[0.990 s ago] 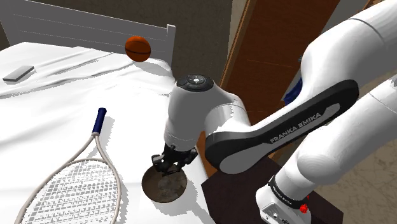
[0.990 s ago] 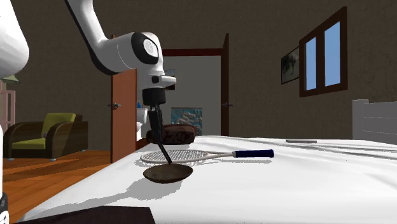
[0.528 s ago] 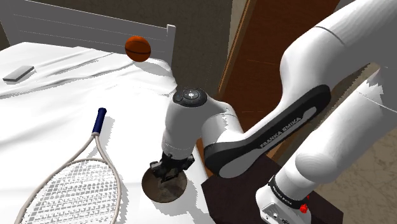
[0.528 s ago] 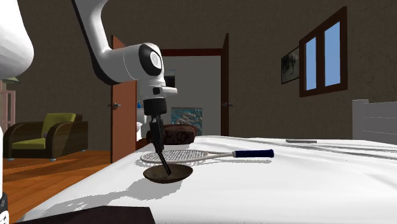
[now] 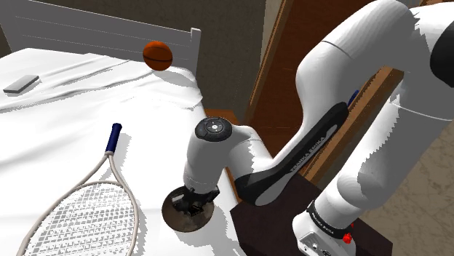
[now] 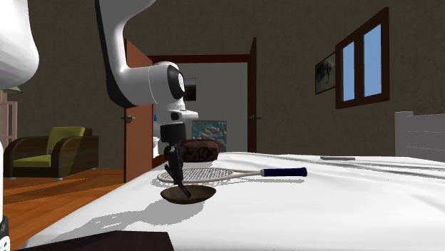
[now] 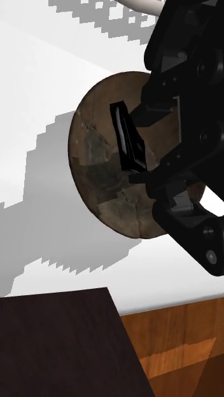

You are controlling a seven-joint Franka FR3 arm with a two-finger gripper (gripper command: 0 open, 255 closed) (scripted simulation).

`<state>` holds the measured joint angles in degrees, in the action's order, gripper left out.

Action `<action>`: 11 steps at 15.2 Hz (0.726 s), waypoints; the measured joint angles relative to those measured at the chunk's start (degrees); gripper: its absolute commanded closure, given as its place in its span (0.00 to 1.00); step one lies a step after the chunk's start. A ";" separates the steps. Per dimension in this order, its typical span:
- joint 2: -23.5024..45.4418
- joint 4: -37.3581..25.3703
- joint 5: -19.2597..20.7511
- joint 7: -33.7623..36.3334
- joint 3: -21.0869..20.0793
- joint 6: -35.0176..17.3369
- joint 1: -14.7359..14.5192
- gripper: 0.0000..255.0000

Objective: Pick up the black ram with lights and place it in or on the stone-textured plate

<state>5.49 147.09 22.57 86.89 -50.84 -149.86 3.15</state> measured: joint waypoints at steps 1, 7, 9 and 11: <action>0.49 -0.04 0.88 0.61 0.28 -0.18 -0.14 1.00; 0.86 -0.05 1.57 1.16 0.46 -0.30 -0.28 0.00; 0.86 -0.06 1.54 1.10 0.56 -0.25 -0.18 0.00; 0.86 -0.07 1.51 1.07 0.58 -0.23 -0.15 0.00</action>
<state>6.35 147.02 24.08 87.96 -50.27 -150.10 3.01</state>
